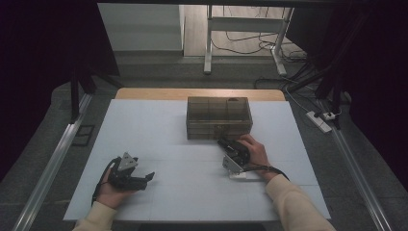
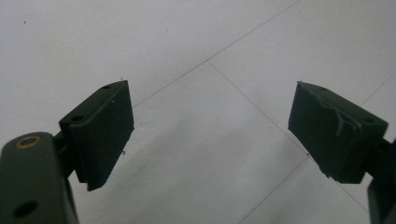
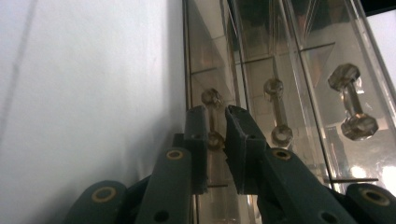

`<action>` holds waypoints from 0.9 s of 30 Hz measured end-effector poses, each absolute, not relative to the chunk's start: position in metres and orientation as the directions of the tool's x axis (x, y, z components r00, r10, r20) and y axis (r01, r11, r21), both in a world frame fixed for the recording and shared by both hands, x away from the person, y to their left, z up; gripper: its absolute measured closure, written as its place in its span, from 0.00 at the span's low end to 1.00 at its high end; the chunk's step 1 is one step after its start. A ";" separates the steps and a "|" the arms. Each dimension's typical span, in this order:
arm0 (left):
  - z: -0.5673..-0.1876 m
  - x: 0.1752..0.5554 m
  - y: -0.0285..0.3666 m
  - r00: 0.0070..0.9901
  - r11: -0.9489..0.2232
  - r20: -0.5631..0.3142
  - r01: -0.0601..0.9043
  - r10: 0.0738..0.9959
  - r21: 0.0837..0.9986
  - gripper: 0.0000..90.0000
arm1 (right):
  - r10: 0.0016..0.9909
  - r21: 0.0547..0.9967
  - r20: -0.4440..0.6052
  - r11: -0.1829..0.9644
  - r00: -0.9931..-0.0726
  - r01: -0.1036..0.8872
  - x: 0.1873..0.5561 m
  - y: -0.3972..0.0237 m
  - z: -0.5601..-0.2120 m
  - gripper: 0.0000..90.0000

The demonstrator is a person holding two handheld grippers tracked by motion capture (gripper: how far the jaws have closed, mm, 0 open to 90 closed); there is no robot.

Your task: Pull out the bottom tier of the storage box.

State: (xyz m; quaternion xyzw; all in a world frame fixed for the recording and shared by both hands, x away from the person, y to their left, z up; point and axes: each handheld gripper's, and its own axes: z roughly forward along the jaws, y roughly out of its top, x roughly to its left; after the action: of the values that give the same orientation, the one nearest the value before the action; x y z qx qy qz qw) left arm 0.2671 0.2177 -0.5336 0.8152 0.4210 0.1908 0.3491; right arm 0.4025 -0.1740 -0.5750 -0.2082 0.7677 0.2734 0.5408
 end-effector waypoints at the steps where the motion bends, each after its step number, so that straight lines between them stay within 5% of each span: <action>1: -0.534 0.267 0.218 0.573 -0.403 0.018 0.554 0.820 0.728 0.16 | -0.025 0.194 -0.945 0.759 -0.326 -0.622 0.404 -0.174 -0.576 0.85; 27: -0.534 0.267 0.219 0.567 -0.398 0.016 0.556 0.823 0.730 0.16 | -0.043 0.162 -0.955 0.753 -0.294 -0.637 0.395 -0.174 -0.575 0.87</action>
State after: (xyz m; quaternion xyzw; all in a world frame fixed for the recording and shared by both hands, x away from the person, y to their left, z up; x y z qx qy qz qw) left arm 0.2671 0.2190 -0.5340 0.8137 0.4239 0.1914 0.3486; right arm 0.3947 -0.1738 -0.5754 -0.2245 0.7578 0.2700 0.5499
